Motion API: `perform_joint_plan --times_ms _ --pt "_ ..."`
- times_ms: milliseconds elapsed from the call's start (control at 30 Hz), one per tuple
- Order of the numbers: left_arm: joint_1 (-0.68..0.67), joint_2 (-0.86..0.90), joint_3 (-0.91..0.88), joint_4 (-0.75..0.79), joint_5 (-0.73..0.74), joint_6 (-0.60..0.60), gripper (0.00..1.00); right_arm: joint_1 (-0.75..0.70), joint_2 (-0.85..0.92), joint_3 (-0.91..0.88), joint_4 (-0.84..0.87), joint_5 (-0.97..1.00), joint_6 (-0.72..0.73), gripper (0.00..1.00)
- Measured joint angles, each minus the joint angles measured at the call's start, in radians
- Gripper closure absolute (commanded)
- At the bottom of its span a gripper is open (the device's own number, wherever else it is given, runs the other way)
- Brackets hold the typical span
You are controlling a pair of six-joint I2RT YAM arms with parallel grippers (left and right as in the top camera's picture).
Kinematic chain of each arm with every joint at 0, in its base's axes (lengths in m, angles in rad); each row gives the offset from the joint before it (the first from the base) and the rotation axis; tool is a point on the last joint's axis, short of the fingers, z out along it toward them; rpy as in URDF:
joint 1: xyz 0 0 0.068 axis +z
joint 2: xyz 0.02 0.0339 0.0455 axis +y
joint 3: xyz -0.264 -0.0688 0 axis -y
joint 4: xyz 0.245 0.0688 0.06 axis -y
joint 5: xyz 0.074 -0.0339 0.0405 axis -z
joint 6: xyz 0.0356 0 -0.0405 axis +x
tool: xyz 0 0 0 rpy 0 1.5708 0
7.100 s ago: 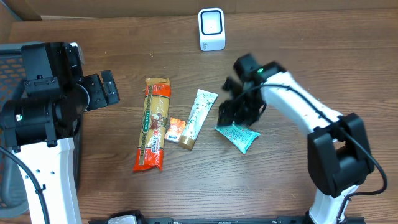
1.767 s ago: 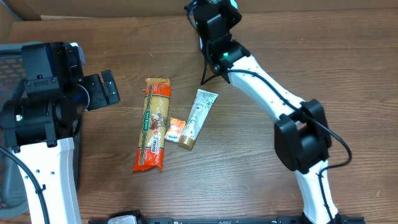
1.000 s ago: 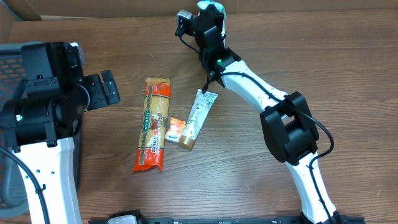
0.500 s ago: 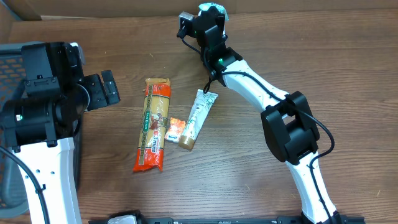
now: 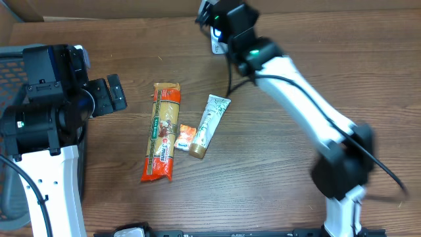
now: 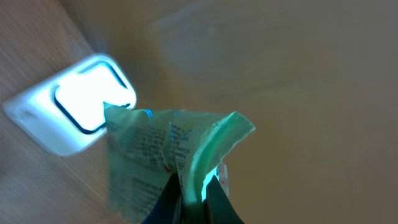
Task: Scan the item barcode
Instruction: 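Move the wipes pack right and release it on the table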
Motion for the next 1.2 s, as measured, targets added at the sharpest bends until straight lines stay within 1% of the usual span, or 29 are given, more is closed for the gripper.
perform_joint_plan --times_ms 133,233,300,400,533,633,967,1067,1100,1167,1200 --pt "0.000 0.001 0.000 0.001 0.000 0.000 0.00 -0.042 -0.218 0.004 -0.238 -0.182 0.309 0.96" --pt "0.000 0.001 0.000 0.001 0.000 0.000 0.00 -0.148 -0.347 0.019 -0.409 -0.369 0.559 0.96" --pt "0.000 0.001 0.000 0.001 0.000 0.000 0.00 -0.243 -0.393 0.026 -0.509 -0.473 0.700 0.96" --pt "0.000 0.001 0.000 0.001 0.000 0.000 0.00 -0.390 -0.408 0.027 -0.664 -0.594 0.883 0.96" --pt "0.000 0.001 0.000 0.001 0.000 0.000 0.00 -0.544 -0.379 -0.018 -0.768 -0.673 1.054 0.96" --pt "0.000 0.001 0.000 0.000 0.000 0.000 0.00 -0.642 -0.359 -0.138 -0.742 -0.703 1.154 0.96" --pt "0.000 0.001 0.000 0.001 0.000 0.000 0.00 -0.792 -0.293 -0.648 -0.354 -0.743 1.339 0.96" --pt "0.000 0.001 0.000 0.001 0.000 0.000 0.00 -0.843 -0.293 -0.760 -0.265 -0.746 1.368 0.96" --pt "0.000 0.001 0.000 0.001 0.000 0.000 0.00 -0.858 -0.293 -0.788 -0.244 -0.745 1.375 0.95" --pt "0.000 0.002 0.000 0.001 0.000 0.000 0.00 -0.882 -0.293 -0.835 -0.216 -0.744 1.384 0.88" --pt "0.000 0.002 0.000 0.001 0.000 0.000 0.00 -0.888 -0.293 -0.853 -0.209 -0.744 1.390 0.86"
